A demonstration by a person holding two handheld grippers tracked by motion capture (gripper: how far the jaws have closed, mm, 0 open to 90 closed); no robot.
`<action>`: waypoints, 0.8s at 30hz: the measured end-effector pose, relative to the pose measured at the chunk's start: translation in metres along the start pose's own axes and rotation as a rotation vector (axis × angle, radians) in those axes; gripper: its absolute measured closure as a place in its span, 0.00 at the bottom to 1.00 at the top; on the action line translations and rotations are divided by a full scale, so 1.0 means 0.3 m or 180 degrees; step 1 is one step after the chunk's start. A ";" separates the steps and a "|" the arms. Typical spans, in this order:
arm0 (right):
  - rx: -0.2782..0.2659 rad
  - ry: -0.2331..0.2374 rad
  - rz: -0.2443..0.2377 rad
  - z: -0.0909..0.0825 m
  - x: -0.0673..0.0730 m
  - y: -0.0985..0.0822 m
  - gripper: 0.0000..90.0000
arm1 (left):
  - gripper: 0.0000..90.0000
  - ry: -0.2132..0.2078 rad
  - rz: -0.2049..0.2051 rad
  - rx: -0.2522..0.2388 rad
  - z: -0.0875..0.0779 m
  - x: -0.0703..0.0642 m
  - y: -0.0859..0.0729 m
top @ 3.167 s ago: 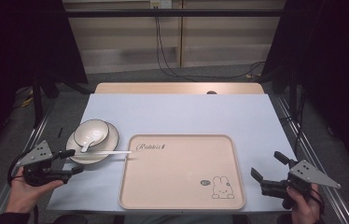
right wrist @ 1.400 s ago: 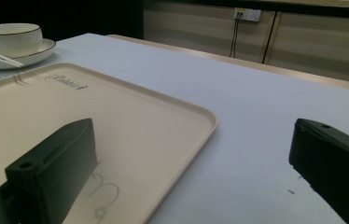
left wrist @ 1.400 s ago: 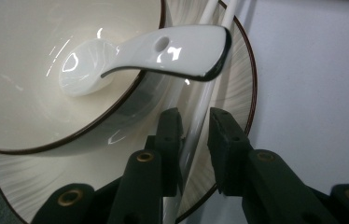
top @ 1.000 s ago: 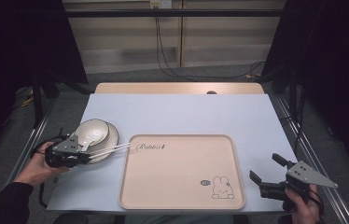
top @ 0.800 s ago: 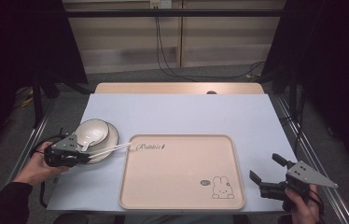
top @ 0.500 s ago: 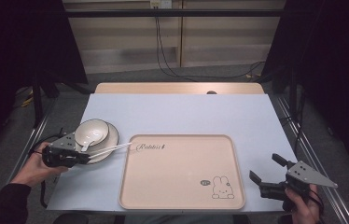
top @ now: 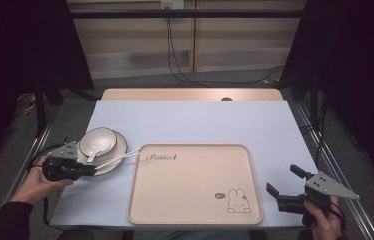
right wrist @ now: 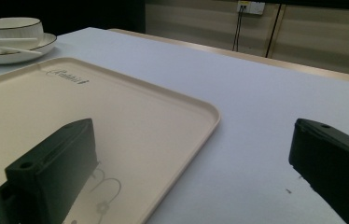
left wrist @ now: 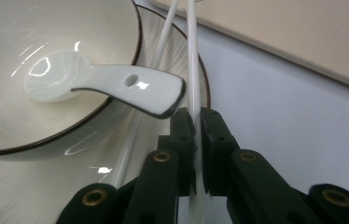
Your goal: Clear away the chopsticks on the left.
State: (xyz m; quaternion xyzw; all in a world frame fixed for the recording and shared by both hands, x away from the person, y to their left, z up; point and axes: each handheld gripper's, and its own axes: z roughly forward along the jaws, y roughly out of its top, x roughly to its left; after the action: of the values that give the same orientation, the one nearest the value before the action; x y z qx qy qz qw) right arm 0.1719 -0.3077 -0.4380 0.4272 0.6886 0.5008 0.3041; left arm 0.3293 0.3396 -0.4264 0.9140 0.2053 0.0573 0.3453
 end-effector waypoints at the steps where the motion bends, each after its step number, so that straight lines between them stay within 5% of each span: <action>1: 0.0000 -0.0001 -0.0002 0.000 0.000 0.000 0.01 | 0.94 0.0017 -0.0069 -0.0010 -0.004 -0.002 0.000; 14: 0.0013 0.0041 0.0017 0.011 0.001 0.003 0.01 | 0.94 0.0072 -0.0486 -0.0218 -0.033 -0.103 0.009; 19: 0.0000 0.0057 0.0006 0.014 0.000 0.004 0.01 | 0.94 0.0098 -0.0745 -0.0274 -0.030 -0.151 0.023; 24: 0.0002 0.0070 0.0009 0.015 0.001 0.005 0.01 | 0.94 0.0154 -0.0848 -0.0292 -0.019 -0.211 0.042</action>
State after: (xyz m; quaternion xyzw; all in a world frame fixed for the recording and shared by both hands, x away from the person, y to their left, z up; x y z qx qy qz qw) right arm 0.1762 -0.3052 -0.4379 0.4228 0.6915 0.5057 0.2956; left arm 0.2746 0.3083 -0.4117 0.8602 0.3303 0.0424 0.3862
